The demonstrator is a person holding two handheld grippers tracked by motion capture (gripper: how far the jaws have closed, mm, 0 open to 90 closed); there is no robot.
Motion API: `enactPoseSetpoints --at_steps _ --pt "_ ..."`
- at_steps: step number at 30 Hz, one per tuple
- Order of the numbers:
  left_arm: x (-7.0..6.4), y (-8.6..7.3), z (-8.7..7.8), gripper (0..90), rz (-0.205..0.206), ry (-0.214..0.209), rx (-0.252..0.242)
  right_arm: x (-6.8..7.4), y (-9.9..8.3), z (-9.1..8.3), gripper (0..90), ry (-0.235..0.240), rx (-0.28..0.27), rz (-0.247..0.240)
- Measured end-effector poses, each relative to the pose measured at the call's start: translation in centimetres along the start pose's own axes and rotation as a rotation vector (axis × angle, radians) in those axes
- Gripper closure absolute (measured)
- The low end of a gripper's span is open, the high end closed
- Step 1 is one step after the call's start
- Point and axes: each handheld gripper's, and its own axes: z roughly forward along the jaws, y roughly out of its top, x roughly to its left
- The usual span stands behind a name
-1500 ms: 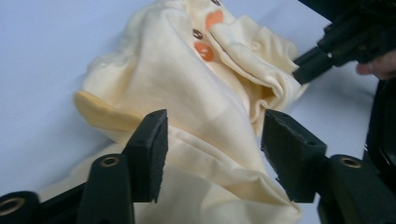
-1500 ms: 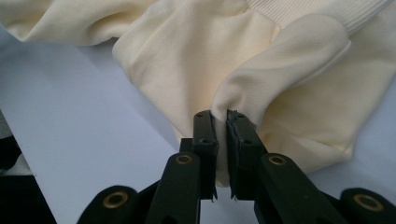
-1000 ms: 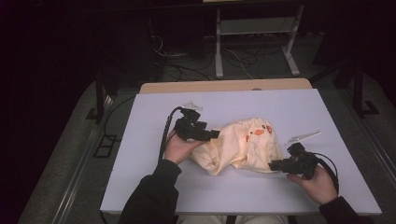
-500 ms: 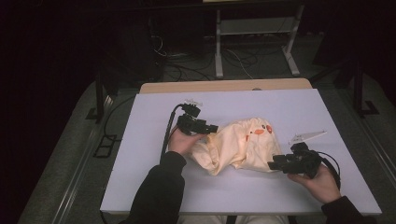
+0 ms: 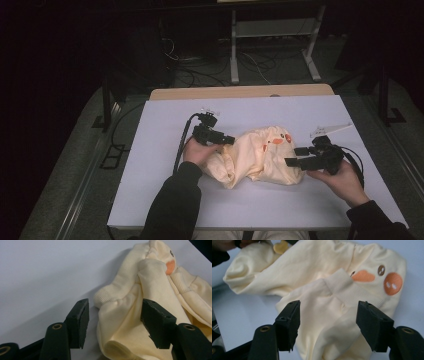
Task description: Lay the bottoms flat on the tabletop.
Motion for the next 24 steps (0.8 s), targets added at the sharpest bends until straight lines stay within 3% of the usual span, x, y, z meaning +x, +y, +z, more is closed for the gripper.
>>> enactPoseSetpoints --at_steps 5,11,13,20,24 --pt "0.0 -0.1 0.4 45.8 0.007 -0.005 0.038 -1.0 1.7 0.4 31.0 0.003 0.011 0.011" --pt "0.2 -0.2 0.7 58.1 0.000 -0.001 0.051 -2.1 3.6 1.5 29.8 -0.059 0.008 -0.002" --pt "0.4 -0.2 0.7 64.7 0.000 0.000 0.052 -3.2 4.6 2.3 31.0 -0.075 0.021 0.036" --pt "0.8 -0.3 1.0 72.4 -0.022 -0.028 0.069 -5.3 6.0 3.4 33.2 -0.090 0.008 0.101" --pt "0.8 -0.3 1.0 77.1 -0.016 -0.029 0.070 -6.5 6.4 3.9 34.2 -0.060 -0.004 0.139"
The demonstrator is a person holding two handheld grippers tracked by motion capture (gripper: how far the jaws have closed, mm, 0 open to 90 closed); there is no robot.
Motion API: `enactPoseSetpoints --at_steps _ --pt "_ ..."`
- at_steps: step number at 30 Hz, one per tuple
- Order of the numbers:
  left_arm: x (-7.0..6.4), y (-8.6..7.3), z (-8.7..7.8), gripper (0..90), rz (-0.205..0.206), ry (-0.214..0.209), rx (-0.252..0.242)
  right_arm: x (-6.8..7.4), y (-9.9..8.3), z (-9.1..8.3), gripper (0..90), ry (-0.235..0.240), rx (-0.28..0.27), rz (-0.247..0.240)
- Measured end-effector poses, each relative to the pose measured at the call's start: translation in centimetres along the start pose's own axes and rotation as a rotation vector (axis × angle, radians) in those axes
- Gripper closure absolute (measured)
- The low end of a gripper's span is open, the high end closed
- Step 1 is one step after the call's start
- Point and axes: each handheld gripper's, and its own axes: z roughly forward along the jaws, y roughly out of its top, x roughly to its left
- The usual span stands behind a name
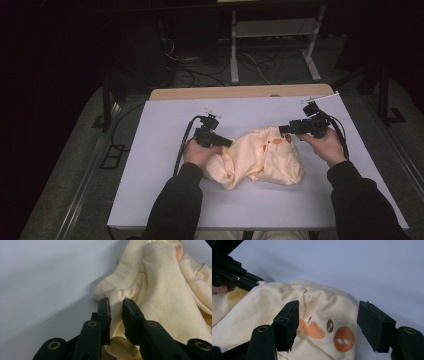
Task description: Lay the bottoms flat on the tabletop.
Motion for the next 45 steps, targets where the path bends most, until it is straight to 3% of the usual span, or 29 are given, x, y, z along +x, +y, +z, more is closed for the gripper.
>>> enactPoseSetpoints --at_steps 5,9,12,14,15,19,25,32,45 --pt "0.2 0.0 -0.1 81.2 -0.023 -0.013 -0.017 -0.6 0.0 1.1 40.4 -0.039 0.045 -0.004" --pt "0.2 0.0 -0.6 83.0 -0.020 0.005 -0.047 -1.6 -0.3 2.1 45.3 -0.054 0.076 0.022" --pt "0.3 0.1 -0.8 83.5 -0.024 -0.001 -0.059 -2.4 -0.6 2.6 51.6 -0.011 0.080 0.054" --pt "0.4 0.1 -0.8 83.6 -0.030 -0.009 -0.059 -2.6 -0.9 2.8 67.2 0.041 0.075 0.047" --pt "0.4 0.0 -0.8 83.6 -0.032 -0.016 -0.059 -2.6 -0.9 2.8 67.2 0.041 0.075 0.047" --pt "0.5 0.0 -0.9 83.6 -0.039 -0.025 -0.058 -2.2 -1.0 3.1 85.7 0.020 0.102 0.038" --pt "0.6 0.0 -1.5 83.8 -0.048 -0.030 -0.083 -1.7 -0.8 2.5 87.7 0.001 0.092 0.028" --pt "1.3 0.1 -2.4 84.1 -0.082 -0.066 -0.110 -1.9 -0.5 1.1 87.8 0.047 0.051 0.065" --pt "1.1 2.3 -5.4 84.3 -0.049 -0.034 -0.152 -1.1 1.1 -0.3 87.8 0.079 -0.029 0.085"
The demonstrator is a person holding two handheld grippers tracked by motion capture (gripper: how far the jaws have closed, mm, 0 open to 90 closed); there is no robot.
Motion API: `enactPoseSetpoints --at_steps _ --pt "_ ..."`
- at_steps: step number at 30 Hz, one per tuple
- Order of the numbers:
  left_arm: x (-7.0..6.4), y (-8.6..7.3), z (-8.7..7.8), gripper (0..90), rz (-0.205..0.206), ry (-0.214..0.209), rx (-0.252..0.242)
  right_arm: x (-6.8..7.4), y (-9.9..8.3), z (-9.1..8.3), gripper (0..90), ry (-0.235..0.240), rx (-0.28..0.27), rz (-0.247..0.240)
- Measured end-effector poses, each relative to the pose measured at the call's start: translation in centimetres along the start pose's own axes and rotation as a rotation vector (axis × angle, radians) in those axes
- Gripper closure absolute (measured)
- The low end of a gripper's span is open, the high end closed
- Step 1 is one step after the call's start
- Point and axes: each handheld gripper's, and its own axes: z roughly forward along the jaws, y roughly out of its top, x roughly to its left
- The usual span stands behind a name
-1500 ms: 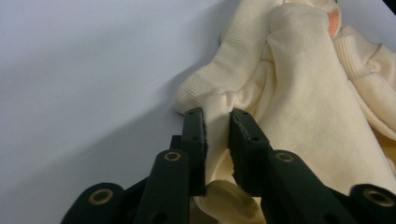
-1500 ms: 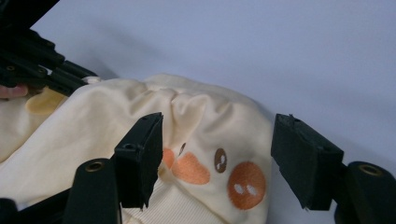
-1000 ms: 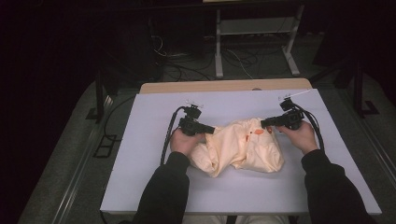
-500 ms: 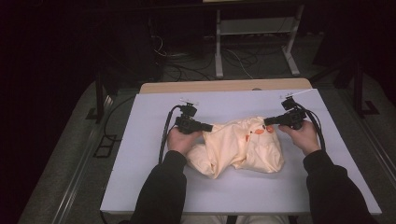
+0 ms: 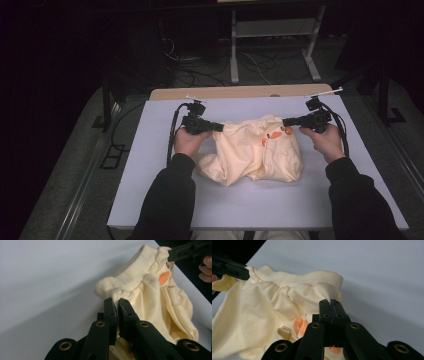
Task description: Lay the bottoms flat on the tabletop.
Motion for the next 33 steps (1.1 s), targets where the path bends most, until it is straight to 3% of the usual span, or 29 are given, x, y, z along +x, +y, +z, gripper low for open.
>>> enactPoseSetpoints --at_steps 9,29,33 --pt "0.8 2.4 -1.2 84.3 0.030 0.031 0.007 0.8 2.0 0.1 87.8 0.013 -0.023 -0.010" --pt "3.1 7.5 -1.4 84.4 0.078 0.093 -0.031 0.1 5.1 1.3 87.7 -0.006 -0.123 0.067" --pt "3.7 8.5 -1.6 84.3 0.073 0.115 -0.062 0.0 5.3 1.5 87.5 0.026 -0.166 0.102"
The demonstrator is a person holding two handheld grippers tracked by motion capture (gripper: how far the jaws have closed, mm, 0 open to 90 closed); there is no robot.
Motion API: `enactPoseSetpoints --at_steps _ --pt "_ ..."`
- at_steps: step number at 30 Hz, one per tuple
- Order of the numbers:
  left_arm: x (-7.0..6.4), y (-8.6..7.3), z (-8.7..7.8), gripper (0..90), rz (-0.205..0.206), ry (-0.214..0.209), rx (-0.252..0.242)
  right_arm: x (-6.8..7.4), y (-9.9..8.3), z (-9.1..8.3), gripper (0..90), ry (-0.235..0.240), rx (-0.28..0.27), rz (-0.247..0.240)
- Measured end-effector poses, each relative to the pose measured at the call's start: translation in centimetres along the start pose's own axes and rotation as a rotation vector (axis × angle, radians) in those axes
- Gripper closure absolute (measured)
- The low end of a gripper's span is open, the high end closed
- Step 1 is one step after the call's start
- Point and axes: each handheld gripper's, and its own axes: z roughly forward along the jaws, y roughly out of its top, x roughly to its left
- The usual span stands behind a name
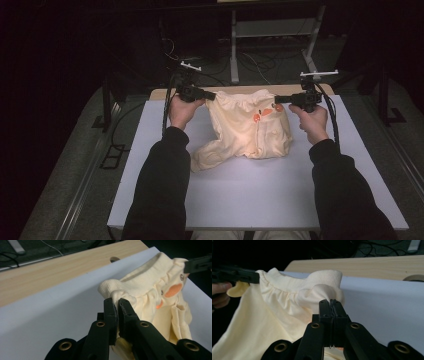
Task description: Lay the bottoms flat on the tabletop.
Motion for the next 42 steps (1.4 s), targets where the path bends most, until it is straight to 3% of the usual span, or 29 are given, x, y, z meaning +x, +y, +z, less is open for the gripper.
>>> enactPoseSetpoints --at_steps 8,12,14,17,20,24,27,31,36,39,42 --pt "1.1 -0.2 1.4 84.4 -0.046 0.015 -0.023 -1.0 -0.2 1.2 87.5 -0.028 -0.044 0.055" --pt "1.5 -0.7 2.2 84.4 -0.064 0.032 -0.026 -1.0 -0.4 1.9 87.5 -0.064 -0.038 0.029" --pt "1.9 -1.3 2.7 84.2 -0.076 0.033 -0.014 -1.1 -0.5 2.2 86.6 -0.071 -0.033 0.022" --pt "2.5 -2.5 3.5 83.8 -0.053 0.028 0.037 -1.3 -1.0 2.9 81.4 -0.057 0.001 0.034" --pt "3.7 -4.3 4.2 82.2 -0.095 0.041 0.068 -1.3 -1.9 3.2 71.6 -0.094 0.025 -0.004" --pt "4.7 -5.7 4.3 74.3 -0.185 0.029 0.005 -1.2 -3.0 3.2 62.8 -0.117 0.035 -0.054" --pt "4.7 -5.6 3.7 71.0 -0.183 0.030 -0.057 -1.0 -3.7 3.1 57.7 -0.092 0.042 -0.078" --pt "4.3 -5.0 2.5 66.6 -0.193 0.013 -0.137 -0.4 -4.4 3.3 49.6 -0.102 0.081 -0.132" --pt "3.8 -5.1 2.0 55.4 -0.157 0.072 -0.088 -0.4 -5.2 3.6 43.7 -0.115 0.119 -0.149" --pt "3.5 -5.5 1.6 51.9 -0.168 0.067 -0.090 -0.4 -5.7 3.4 40.8 -0.128 0.141 -0.154" --pt "3.1 -6.0 0.9 40.6 -0.187 0.057 -0.127 -0.5 -6.1 3.2 38.9 -0.150 0.170 -0.162"
